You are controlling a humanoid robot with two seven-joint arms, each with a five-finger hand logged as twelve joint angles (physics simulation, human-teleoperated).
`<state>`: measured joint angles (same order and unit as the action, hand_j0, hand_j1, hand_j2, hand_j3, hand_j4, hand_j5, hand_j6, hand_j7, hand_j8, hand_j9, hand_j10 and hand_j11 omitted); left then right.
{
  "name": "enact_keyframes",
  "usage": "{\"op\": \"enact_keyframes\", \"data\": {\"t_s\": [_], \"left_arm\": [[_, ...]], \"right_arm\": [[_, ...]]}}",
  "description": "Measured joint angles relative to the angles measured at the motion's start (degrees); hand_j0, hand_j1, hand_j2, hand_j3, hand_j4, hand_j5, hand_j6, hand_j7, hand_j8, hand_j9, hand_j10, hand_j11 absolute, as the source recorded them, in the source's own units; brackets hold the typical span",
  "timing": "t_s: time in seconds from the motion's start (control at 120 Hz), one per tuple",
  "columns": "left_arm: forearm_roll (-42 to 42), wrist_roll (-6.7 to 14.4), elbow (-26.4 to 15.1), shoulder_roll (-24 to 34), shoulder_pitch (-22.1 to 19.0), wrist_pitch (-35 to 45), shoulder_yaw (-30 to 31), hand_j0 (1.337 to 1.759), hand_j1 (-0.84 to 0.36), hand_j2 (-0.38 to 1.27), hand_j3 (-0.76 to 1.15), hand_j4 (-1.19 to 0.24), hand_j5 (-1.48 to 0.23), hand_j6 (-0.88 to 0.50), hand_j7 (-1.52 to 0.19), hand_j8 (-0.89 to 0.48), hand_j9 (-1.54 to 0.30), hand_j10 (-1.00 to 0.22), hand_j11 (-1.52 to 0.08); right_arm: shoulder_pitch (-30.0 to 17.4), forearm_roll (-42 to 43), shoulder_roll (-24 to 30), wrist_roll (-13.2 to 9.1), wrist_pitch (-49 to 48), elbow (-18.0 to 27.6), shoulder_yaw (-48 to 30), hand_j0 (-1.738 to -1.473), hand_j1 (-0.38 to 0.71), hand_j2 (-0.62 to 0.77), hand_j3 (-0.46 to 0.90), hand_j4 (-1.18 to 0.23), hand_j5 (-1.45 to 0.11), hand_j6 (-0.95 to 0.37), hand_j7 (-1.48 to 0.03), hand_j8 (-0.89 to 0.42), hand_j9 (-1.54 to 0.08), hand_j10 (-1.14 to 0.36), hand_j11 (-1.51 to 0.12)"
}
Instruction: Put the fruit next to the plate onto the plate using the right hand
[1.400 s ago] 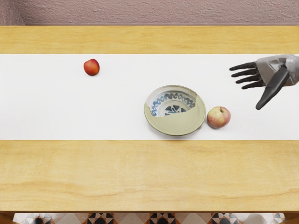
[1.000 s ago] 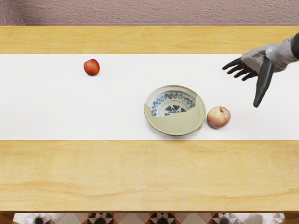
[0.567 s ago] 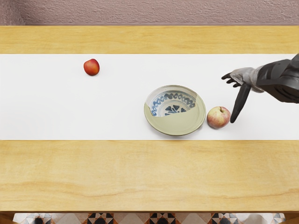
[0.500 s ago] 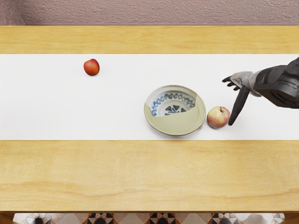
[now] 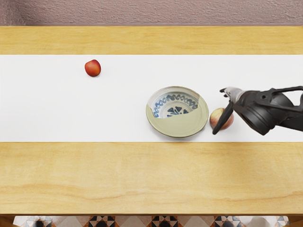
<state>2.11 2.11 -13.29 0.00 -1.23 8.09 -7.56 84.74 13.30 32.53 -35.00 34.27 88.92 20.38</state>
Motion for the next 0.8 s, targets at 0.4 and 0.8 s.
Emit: {"op": "enact_keyframes", "data": {"t_s": [0.4,0.8], "left_arm": [[0.0,0.0,0.0,0.0,0.0,0.0,0.0,1.658,0.35,0.00,0.00,0.00,0.00,0.00,0.00,0.00,0.00,0.00,0.00],[0.0,0.0,0.0,0.0,0.0,0.0,0.0,1.658,0.35,0.00,0.00,0.00,0.00,0.00,0.00,0.00,0.00,0.00,0.00]], "right_arm": [[-0.1,0.2,-1.0,0.0,0.7,-0.1,3.2,-1.658,-0.31,-0.01,0.00,-0.04,-0.05,-0.04,-0.05,-0.04,-0.05,-0.04,-0.05],[4.0,1.6,-5.5,0.0,0.7,-0.9,11.6,-1.658,-0.31,-0.01,0.00,-0.03,-0.04,-0.03,-0.04,-0.03,-0.04,-0.03,-0.04]]}}
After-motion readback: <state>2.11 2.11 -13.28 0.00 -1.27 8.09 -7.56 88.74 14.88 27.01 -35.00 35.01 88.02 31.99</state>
